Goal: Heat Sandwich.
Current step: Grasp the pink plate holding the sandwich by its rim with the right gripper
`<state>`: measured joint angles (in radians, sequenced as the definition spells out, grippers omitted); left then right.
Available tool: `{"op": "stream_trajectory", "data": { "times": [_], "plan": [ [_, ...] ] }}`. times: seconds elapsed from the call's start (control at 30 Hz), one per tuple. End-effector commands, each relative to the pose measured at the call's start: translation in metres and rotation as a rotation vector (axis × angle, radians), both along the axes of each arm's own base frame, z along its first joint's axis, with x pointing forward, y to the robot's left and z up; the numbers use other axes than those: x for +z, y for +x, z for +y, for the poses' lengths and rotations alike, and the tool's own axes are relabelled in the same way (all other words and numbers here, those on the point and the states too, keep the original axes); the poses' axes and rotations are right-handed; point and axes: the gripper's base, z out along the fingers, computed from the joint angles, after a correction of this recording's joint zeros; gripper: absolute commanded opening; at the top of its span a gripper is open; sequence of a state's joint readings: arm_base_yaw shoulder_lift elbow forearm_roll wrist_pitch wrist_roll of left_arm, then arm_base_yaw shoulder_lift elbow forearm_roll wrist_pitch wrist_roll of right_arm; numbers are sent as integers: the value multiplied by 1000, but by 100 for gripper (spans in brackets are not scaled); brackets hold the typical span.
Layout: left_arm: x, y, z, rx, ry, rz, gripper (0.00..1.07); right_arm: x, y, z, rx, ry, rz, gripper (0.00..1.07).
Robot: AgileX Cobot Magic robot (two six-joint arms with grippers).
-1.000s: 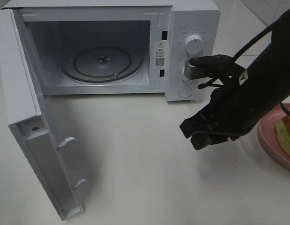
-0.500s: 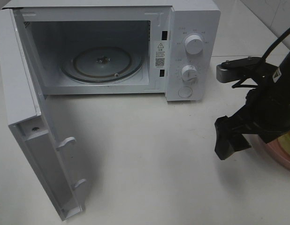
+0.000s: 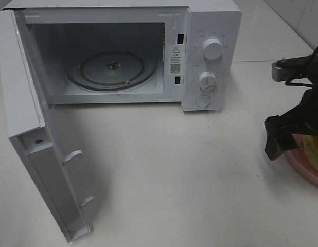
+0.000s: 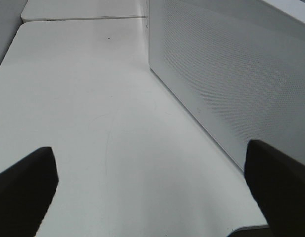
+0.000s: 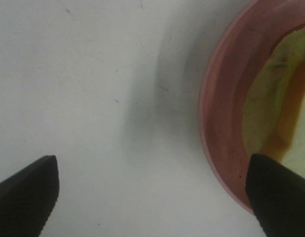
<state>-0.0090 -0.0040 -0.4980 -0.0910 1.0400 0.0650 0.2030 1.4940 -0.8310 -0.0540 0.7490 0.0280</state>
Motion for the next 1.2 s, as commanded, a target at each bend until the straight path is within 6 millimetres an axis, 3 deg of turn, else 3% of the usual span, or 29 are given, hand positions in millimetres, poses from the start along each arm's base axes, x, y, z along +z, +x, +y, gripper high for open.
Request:
{"op": "stream_trajectory", "data": {
  "times": [0.03,0.33,0.8,1.2],
  "plan": [
    [-1,-4,0,3,0,-26,98,-7,10,-2,-7,-20,6,97],
    [-1,-4,0,3,0,-26,98,-33,29,-1,11,-67,53,95],
    [-1,-4,0,3,0,-26,98,-72,40,1,38,-84,107,93],
    [-1,-4,0,3,0,-26,98,-78,43,1,78,-87,94,90]
  ]
}}
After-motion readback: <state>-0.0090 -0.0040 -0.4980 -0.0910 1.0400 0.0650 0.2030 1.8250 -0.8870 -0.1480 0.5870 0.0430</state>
